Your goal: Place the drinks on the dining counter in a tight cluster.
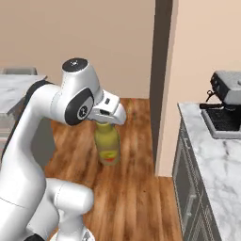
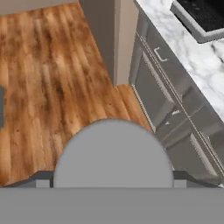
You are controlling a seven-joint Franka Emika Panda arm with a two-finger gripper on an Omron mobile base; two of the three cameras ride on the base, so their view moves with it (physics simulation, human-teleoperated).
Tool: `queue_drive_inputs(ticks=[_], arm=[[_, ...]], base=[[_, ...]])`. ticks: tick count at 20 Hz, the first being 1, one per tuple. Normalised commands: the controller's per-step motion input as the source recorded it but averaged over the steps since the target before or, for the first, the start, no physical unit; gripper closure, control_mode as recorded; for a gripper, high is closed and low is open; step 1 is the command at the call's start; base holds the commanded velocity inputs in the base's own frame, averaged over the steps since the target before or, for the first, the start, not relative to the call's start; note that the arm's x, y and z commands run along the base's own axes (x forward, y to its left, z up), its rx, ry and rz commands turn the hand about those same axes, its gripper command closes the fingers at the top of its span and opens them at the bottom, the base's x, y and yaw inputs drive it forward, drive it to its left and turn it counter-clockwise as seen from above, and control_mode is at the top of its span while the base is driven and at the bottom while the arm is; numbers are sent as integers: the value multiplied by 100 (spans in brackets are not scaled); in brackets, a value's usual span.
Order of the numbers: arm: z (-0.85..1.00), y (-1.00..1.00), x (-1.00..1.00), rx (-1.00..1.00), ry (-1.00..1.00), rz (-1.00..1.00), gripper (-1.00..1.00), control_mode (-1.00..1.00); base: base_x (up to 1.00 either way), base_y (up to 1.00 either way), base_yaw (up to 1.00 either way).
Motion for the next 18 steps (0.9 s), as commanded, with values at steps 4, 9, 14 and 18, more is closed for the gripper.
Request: queue_drive_inputs(ticks=[4,9,14,18], arm=[[0,0,0,0,0,0,100,100],[0,0,0,0,0,0,100,100],[0,0,0,0,0,0,100,100],[0,0,0,0,0,0,100,100]], base=[[2,22,90],[35,30,81],[91,25,44],[83,22,10]])
